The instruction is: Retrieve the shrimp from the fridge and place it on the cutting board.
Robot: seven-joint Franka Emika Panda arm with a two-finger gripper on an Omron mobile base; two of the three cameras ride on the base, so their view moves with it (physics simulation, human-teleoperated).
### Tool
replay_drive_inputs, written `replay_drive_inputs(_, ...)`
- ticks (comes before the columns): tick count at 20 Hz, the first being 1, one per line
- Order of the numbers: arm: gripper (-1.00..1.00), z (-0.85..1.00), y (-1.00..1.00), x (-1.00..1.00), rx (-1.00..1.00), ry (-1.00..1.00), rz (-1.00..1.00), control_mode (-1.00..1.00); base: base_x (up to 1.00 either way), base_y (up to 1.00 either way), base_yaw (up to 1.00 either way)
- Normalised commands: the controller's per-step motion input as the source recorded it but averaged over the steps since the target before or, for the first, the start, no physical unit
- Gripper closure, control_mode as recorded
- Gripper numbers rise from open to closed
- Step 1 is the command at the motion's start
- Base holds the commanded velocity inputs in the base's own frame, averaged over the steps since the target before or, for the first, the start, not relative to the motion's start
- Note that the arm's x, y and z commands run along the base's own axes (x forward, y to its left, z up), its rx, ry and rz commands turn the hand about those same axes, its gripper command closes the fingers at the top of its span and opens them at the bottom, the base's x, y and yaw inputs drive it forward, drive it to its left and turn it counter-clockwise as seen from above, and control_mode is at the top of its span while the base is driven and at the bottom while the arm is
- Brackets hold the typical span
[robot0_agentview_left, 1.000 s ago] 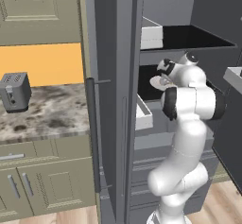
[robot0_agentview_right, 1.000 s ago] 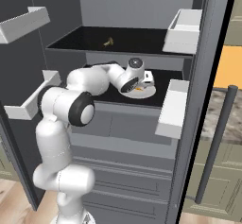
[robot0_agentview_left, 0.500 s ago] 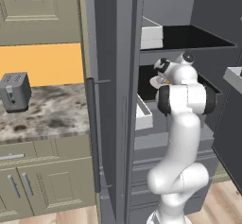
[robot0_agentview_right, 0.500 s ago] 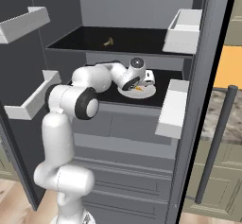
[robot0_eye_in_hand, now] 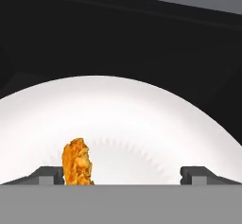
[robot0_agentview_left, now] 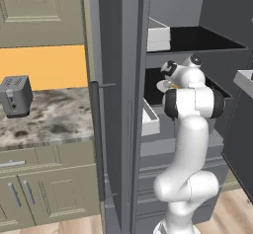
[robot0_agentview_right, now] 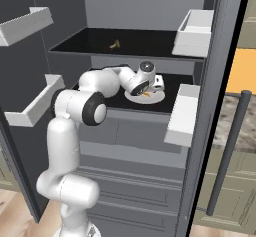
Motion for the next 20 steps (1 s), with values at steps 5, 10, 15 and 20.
replay_drive_inputs(5,1.00,-0.15,0.11,-0.01,0.02,0.00,0.00,-1.00,0.00,0.00,0.00)
replay_drive_inputs(10,1.00,0.00,0.00,0.00,0.00,0.00,0.00,-1.00,0.00,0.00,0.00)
replay_drive_inputs(15,1.00,0.00,0.00,-0.15,0.00,-0.32,0.00,-1.00,0.00,0.00,0.00)
replay_drive_inputs(20,1.00,0.00,0.00,-0.11,0.00,-0.14,0.00,-1.00,0.00,0.00,0.00)
